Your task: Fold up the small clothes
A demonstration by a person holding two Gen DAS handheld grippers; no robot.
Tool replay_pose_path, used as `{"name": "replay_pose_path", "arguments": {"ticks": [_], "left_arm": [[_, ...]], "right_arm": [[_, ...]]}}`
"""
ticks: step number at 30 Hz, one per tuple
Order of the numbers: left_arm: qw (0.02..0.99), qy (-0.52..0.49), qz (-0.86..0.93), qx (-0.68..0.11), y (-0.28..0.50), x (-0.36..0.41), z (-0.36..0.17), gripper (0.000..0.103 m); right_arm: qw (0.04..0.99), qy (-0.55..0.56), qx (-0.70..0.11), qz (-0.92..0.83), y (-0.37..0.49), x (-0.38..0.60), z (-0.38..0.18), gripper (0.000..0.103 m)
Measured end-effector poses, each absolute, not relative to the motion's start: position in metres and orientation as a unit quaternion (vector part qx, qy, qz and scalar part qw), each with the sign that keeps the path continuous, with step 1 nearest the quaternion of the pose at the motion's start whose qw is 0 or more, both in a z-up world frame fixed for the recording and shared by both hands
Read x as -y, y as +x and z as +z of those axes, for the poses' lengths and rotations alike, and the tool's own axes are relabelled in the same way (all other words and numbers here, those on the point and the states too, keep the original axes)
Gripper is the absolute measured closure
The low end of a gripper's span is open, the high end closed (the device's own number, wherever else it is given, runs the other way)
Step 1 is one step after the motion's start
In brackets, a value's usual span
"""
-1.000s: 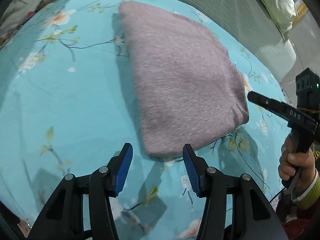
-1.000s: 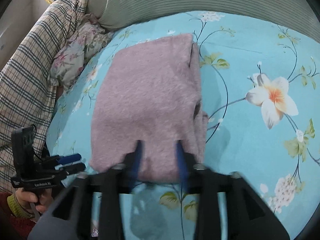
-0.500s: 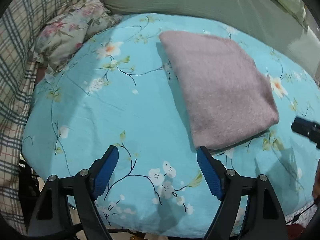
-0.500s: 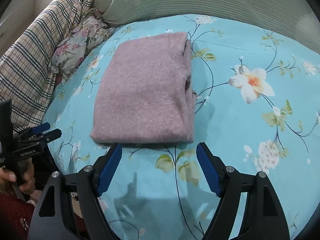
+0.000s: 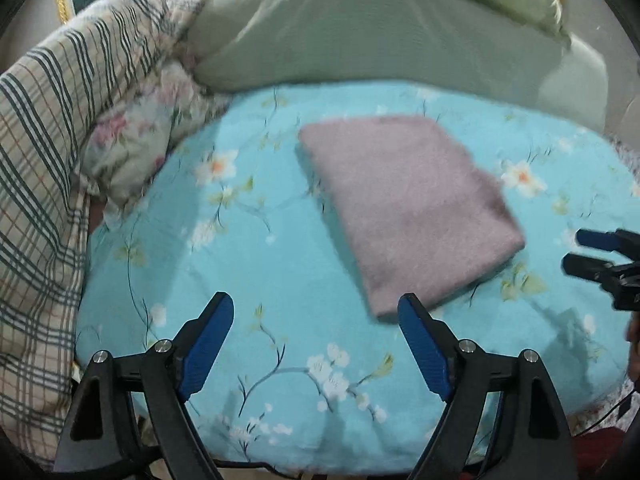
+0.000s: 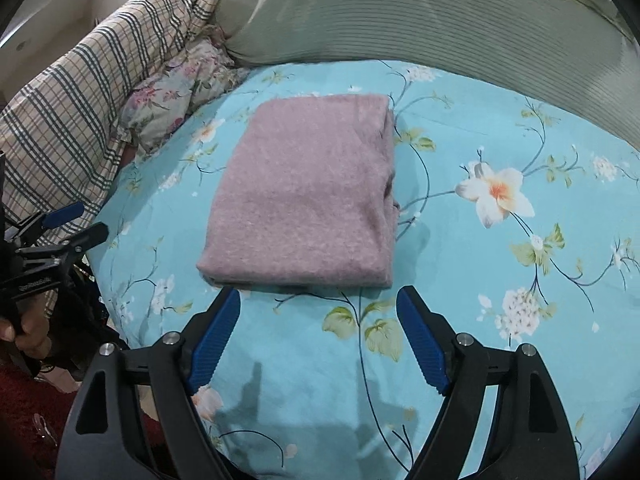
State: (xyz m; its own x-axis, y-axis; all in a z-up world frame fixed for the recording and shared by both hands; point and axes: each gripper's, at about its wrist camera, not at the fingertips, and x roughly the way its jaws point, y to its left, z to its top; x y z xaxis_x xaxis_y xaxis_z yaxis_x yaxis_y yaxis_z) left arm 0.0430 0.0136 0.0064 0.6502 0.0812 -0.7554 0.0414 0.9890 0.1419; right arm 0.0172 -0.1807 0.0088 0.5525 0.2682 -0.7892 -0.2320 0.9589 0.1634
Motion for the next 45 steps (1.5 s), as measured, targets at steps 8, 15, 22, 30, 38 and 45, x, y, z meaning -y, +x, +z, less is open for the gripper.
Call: {"name": "replay_pose_path", "arguments": {"ticks": [8,15,22,30,38,45], "left_arm": [[0.878,0.082,0.019,-0.471,0.068,-0.02,-0.025,0.018],[0.87,0.075,0.014,-0.488,0.075,-0.02,-0.039,0.018],[0.874,0.079,-0.001,-0.479,0.076,-0.011,-0.02,0.018],[0.877,0.069,-0.007,-0.476,0.084,-0.003,-0.001,0.018],[0.874,0.069,-0.012,-0.481,0.094,0.005,-0.005,0.018],[0.869,0.064,-0.004,-0.49,0.105,0.006,-0.015,0.018]], "right_arm": [[0.878,0.012,-0.459,0.135,0.026,0.171,0.001,0.022],[0.875,-0.002,-0.47,0.115,0.023,0.168,0.002,0.022],[0.882,0.014,-0.459,0.112,0.03,0.173,0.021,0.021],[0.881,-0.006,-0.454,0.136,0.044,0.163,0.034,0.02],[0.873,-0.032,-0.463,0.148,0.056,0.152,0.027,0.019],[0.867,-0.031,-0.474,0.15,0.069,0.15,0.019,0.019]]}}
